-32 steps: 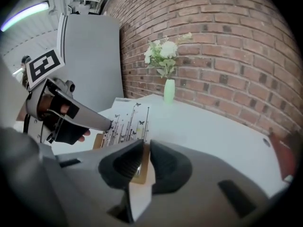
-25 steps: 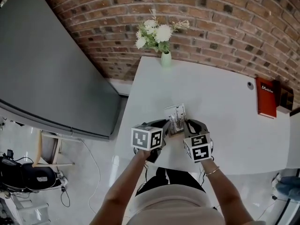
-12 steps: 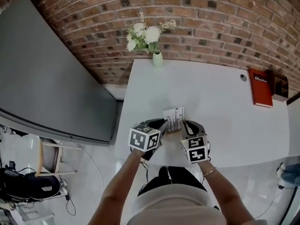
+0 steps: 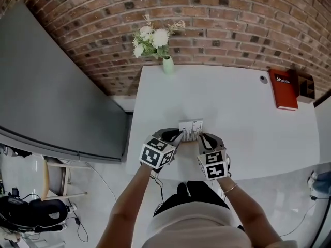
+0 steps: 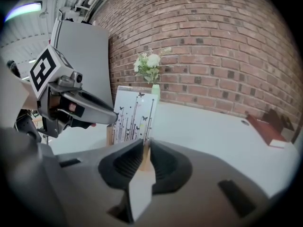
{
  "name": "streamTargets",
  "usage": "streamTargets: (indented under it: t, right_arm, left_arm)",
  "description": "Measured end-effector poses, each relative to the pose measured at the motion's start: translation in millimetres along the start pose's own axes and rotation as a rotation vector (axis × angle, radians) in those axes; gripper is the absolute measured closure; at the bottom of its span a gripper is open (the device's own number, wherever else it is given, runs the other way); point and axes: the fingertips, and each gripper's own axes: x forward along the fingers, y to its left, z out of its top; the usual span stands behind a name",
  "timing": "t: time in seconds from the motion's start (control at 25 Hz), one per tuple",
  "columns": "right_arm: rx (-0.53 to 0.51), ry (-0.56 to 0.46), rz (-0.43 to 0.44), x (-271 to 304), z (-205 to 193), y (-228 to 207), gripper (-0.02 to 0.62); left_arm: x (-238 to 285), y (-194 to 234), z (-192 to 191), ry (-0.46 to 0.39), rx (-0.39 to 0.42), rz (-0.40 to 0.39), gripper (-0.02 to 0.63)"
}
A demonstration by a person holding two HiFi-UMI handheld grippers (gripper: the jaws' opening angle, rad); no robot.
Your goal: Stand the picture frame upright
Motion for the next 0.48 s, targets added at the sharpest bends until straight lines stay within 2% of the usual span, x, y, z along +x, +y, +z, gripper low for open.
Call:
streamTargets:
  t: [0.24, 0.48]
  right_arm:
    - [0.001, 0.001, 0.007, -3.0, -0.9, 10.0, 0.548]
    - [0.000, 0.003, 0.001, -3.6, -1.7, 10.8, 0.548]
  left_arm:
    - [3.4, 6.8, -0.7, 0.014, 0.088, -0.011, 0.563]
    - [2.5, 6.6, -0.2, 0.005, 0.100, 0.006, 0.561]
